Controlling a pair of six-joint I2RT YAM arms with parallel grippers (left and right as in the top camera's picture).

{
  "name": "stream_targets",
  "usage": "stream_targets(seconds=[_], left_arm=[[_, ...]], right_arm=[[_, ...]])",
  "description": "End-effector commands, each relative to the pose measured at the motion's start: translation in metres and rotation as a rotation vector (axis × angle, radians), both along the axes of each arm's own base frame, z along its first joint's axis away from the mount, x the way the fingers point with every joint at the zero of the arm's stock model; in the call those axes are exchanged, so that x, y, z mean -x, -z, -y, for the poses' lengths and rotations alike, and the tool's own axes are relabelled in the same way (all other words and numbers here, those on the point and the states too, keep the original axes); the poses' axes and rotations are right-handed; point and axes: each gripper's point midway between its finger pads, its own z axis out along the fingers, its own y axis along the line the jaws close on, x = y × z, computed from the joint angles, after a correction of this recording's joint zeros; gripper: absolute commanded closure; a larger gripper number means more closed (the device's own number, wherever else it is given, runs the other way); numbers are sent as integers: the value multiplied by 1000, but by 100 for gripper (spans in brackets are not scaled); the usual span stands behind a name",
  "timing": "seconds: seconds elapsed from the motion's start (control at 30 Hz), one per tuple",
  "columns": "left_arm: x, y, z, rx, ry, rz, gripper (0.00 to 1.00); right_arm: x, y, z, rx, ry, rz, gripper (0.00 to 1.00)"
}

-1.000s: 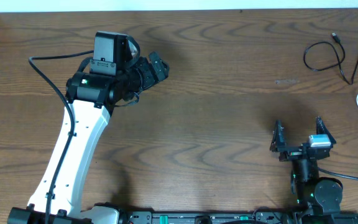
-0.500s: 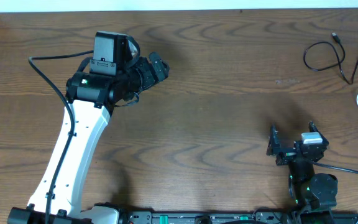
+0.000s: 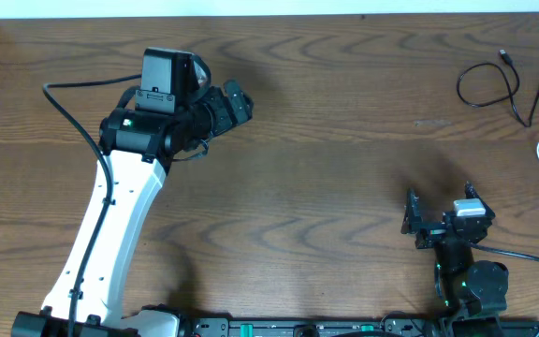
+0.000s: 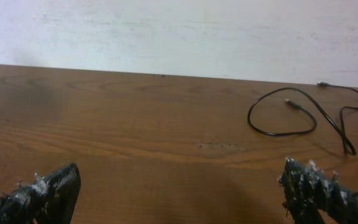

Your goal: Untangle cables

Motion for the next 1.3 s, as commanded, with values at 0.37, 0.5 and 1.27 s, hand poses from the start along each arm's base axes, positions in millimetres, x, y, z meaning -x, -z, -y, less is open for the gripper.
stream_targets(seconds=[0.37,0.5,1.27], left_arm=[[-6,9,-48,-290,-66,49,2],[6,7,-57,-416,49,112,2],[92,40,-118,-470,-174,817,2]], right_arm=[[0,1,-2,7,-11,-1,1],[0,1,-2,7,-11,-1,1],[0,1,-2,7,-11,-1,1]])
